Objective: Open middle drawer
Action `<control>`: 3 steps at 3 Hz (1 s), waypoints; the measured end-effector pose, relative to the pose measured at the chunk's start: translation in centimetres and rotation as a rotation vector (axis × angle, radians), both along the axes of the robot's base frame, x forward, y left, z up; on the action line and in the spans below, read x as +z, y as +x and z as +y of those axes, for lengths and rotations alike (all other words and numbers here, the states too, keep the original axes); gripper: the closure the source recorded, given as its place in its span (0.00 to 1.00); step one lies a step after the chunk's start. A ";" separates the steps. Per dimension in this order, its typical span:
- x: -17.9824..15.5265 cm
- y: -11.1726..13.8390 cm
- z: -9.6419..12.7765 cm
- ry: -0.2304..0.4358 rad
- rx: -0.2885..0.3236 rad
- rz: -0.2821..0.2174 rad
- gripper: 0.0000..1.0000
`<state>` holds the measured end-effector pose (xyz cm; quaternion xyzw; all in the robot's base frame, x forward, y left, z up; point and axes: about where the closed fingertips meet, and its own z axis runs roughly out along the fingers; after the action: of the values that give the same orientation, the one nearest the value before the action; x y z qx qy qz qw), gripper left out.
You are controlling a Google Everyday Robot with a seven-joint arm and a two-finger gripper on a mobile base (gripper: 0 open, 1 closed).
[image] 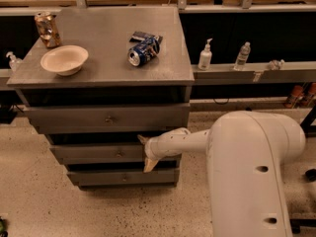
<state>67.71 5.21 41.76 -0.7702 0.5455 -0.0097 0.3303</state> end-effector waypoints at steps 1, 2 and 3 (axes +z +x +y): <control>-1.6 0.0 0.1 -0.026 0.008 0.038 0.27; -2.8 -1.0 -0.2 -0.039 0.012 0.076 0.25; -2.8 -1.0 -0.2 -0.039 0.012 0.076 0.20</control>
Offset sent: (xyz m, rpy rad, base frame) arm -0.0354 -0.0150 -0.0502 -0.0671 0.1574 0.0178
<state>66.69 4.98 39.01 -0.7797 0.5526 0.0109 0.2942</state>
